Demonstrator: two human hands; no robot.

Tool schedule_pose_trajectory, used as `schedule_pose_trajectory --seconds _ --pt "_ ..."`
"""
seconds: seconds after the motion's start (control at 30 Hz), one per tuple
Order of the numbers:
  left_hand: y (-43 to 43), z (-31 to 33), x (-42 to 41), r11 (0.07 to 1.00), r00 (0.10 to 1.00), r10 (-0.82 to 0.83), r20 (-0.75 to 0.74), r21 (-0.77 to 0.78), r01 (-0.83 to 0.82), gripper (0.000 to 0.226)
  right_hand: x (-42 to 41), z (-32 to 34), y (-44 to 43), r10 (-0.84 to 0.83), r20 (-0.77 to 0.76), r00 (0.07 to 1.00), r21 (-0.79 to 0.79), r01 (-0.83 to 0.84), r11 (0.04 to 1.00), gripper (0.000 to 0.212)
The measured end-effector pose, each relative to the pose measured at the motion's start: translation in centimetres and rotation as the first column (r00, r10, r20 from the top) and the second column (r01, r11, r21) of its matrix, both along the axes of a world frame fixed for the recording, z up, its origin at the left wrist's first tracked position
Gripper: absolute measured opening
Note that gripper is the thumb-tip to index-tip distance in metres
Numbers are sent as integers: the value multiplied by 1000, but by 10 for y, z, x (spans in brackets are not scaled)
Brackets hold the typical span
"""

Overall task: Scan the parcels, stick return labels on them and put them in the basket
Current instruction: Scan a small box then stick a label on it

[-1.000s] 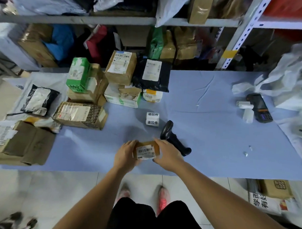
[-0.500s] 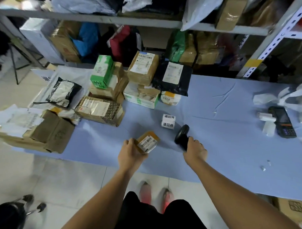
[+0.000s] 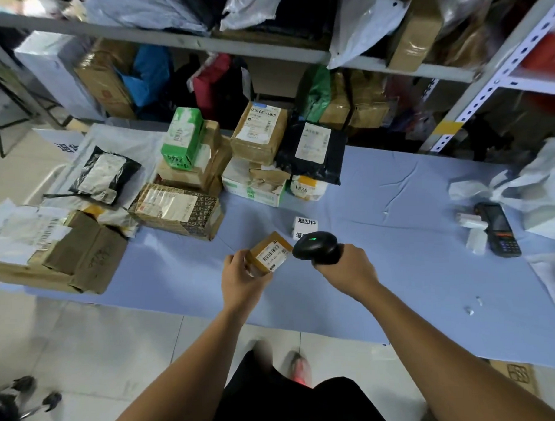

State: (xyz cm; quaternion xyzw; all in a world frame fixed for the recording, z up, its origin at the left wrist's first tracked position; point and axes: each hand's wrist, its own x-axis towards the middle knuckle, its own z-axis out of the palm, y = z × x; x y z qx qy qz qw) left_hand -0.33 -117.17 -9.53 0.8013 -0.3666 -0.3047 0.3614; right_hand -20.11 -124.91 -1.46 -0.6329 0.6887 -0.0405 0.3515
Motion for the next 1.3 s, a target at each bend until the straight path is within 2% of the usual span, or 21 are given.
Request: schedule_pose_trajectory --seconds 0.23,0.5,0.7,0.77,0.83,0.9,1.0,1.13,1.3 --pt "-9 -3 -3 998 997 58 55 -8 -58 55 -6 20 5 -11 -43 999 0 11 1000 21" --pt "-11 0 -2 995 995 92 44 -29 -91 51 -11 30 7 -10 -55 998 -28 9 1000 23" --pt "-12 -2 2 998 998 54 16 10 -54 52 -16 25 10 5 -33 999 -48 -6 999 12" --pt "-10 -5 3 1000 1000 21 7 23 -21 55 -20 15 9 3 7 1000 6 -3 1000 6" --pt "-10 -6 4 999 999 -43 9 31 43 55 -26 1 9 1 4 1000 66 -2 998 19" --pt "-10 -6 7 992 992 -119 28 32 119 53 -32 -14 11 24 -72 997 97 -17 995 33" --pt "-13 -2 14 974 975 -222 26 55 221 55 -40 -35 12 56 -171 984 122 -36 992 42" --pt "-18 0 23 907 919 -393 39 181 380 78 -45 -54 6 12 -201 980 94 7 996 47" --pt "-27 0 28 848 874 -485 41 265 458 85 -46 -69 -3 41 -318 947 59 -24 998 46"
